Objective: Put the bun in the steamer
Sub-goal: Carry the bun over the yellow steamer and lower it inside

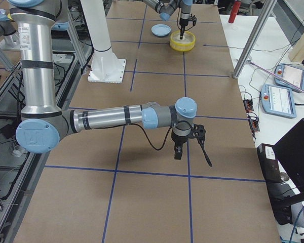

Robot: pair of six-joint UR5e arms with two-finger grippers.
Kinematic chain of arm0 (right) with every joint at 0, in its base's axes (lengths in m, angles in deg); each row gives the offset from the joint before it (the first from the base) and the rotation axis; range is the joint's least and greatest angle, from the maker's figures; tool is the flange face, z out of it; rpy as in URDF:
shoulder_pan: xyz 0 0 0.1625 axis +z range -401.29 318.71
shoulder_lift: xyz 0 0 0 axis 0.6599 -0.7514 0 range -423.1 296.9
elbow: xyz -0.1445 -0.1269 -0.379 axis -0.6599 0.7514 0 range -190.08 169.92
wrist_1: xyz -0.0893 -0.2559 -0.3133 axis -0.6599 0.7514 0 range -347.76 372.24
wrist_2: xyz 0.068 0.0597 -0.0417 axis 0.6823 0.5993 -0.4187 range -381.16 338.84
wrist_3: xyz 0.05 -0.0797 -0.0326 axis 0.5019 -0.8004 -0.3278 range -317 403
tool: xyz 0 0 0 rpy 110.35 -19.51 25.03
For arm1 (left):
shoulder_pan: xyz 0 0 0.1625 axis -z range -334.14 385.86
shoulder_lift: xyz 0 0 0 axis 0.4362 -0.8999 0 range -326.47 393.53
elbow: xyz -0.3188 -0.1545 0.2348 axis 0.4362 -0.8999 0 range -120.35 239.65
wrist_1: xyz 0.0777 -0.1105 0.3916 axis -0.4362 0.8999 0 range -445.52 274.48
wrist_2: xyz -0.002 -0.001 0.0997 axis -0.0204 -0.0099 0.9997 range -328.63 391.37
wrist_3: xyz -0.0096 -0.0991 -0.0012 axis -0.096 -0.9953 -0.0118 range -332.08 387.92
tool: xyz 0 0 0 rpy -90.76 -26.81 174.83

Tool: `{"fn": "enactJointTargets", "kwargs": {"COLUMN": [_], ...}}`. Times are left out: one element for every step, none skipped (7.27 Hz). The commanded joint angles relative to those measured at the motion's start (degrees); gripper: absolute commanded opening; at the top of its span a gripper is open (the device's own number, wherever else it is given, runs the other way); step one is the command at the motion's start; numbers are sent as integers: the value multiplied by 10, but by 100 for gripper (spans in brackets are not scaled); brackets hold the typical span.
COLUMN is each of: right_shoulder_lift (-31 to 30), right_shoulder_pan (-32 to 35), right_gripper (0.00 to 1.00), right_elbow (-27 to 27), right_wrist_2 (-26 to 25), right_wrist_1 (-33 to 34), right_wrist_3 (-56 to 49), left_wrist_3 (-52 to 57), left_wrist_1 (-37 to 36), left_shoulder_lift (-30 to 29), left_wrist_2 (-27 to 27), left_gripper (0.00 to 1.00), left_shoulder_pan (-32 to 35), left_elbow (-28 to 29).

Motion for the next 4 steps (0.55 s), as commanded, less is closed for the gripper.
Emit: {"fn": "enactJointTargets", "kwargs": {"right_shoulder_lift": [0,0,0,0], "right_shoulder_pan": [0,0,0,0], "right_gripper": [100,100,100,100], "right_elbow": [0,0,0,0], "right_wrist_2": [0,0,0,0], "right_wrist_1": [0,0,0,0], "right_wrist_3": [0,0,0,0], "left_wrist_3": [-1,-1,-2,-1], "left_wrist_1": [2,5,11,11], "left_shoulder_lift": [0,1,1,1], "left_wrist_2": [0,6,13,14], "left_gripper": [44,47,51,51], "left_shoulder_pan": [-1,-1,-1,-2], "left_elbow": [3,3,3,3]}}
